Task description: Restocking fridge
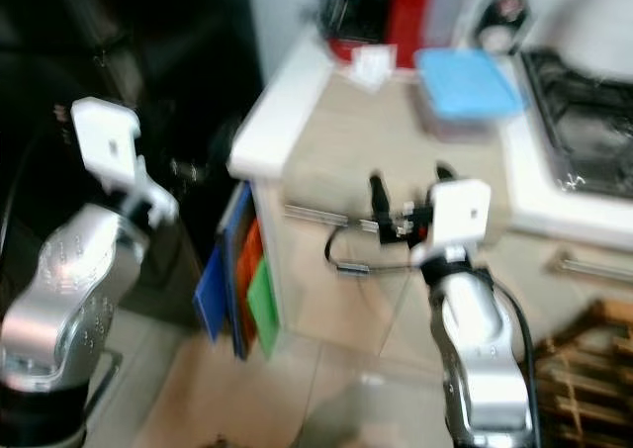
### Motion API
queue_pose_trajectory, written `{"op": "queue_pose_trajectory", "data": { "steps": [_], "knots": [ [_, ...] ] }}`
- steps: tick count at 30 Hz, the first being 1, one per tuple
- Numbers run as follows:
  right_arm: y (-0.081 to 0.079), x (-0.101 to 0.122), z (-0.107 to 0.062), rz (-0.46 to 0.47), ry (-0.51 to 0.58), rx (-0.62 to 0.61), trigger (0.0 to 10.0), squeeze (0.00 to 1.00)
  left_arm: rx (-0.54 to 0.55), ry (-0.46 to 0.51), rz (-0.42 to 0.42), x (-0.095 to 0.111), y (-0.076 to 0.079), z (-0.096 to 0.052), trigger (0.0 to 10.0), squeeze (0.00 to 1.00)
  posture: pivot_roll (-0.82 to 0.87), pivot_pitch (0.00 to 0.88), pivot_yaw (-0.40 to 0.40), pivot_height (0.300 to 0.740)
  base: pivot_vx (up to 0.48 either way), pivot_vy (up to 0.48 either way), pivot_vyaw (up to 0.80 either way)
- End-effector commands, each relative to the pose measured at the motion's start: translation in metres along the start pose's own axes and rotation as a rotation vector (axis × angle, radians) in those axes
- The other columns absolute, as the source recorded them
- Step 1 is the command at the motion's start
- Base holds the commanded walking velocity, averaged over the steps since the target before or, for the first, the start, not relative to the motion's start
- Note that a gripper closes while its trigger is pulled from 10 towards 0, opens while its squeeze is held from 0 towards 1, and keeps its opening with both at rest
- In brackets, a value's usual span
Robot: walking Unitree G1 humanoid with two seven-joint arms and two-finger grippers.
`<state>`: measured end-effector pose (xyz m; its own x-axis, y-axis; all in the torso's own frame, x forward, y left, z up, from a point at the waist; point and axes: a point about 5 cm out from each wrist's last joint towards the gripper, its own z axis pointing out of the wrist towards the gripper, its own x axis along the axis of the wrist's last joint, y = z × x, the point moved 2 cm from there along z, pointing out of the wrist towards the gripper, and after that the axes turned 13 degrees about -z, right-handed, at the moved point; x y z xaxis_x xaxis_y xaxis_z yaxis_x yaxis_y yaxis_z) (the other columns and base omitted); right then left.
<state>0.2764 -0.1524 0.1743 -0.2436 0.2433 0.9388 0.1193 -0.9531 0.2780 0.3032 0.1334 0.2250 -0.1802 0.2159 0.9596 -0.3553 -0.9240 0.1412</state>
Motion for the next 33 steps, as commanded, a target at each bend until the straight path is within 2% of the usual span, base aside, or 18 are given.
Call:
{"op": "queue_pose_trajectory", "data": {
  "steps": [1, 7, 16, 21, 27, 33],
  "knots": [
    [0.011, 0.006, 0.0, -0.046, 0.03, -0.049, 10.0, 0.0, -0.047, 0.033, 0.001, 0.007, 0.009, 0.006, 10.0, 0.0, -0.12, 0.0, 0.055, 0.74, 0.48, 0.0, 0.49],
    [0.028, 0.019, 0.008, -0.09, 0.094, -0.148, 10.0, 0.0, -0.122, 0.085, 0.006, 0.019, 0.017, 0.021, 10.0, 0.0, -0.12, 0.0, 0.062, 0.74, 0.48, 0.0, 0.0],
    [0.032, 0.029, 0.013, -0.108, 0.148, -0.19, 10.0, 0.0, -0.241, 0.122, 0.024, 0.025, 0.031, 0.026, 10.0, 0.0, -0.12, 0.0, 0.067, 0.74, 0.48, 0.0, 0.0],
    [0.029, 0.04, 0.018, -0.157, 0.197, -0.18, 10.0, 0.0, -0.248, 0.113, 0.017, 0.023, 0.031, 0.029, 10.0, 0.0, -0.12, 0.0, 0.071, 0.74, 0.0, 0.0, -0.3],
    [0.028, 0.044, 0.019, -0.168, 0.226, -0.181, 10.0, 0.0, -0.228, 0.116, -0.047, 0.021, 0.028, 0.031, 10.0, 0.0, -0.13, 0.0, 0.075, 0.74, 0.0, 0.0, -0.66],
    [0.03, 0.045, 0.02, -0.174, 0.235, -0.191, 10.0, 0.0, -0.229, 0.112, -0.061, 0.019, 0.028, 0.033, 10.0, 0.0, -0.13, 0.0, 0.076, 0.74, 0.0, 0.0, -0.65]
  ]
}}
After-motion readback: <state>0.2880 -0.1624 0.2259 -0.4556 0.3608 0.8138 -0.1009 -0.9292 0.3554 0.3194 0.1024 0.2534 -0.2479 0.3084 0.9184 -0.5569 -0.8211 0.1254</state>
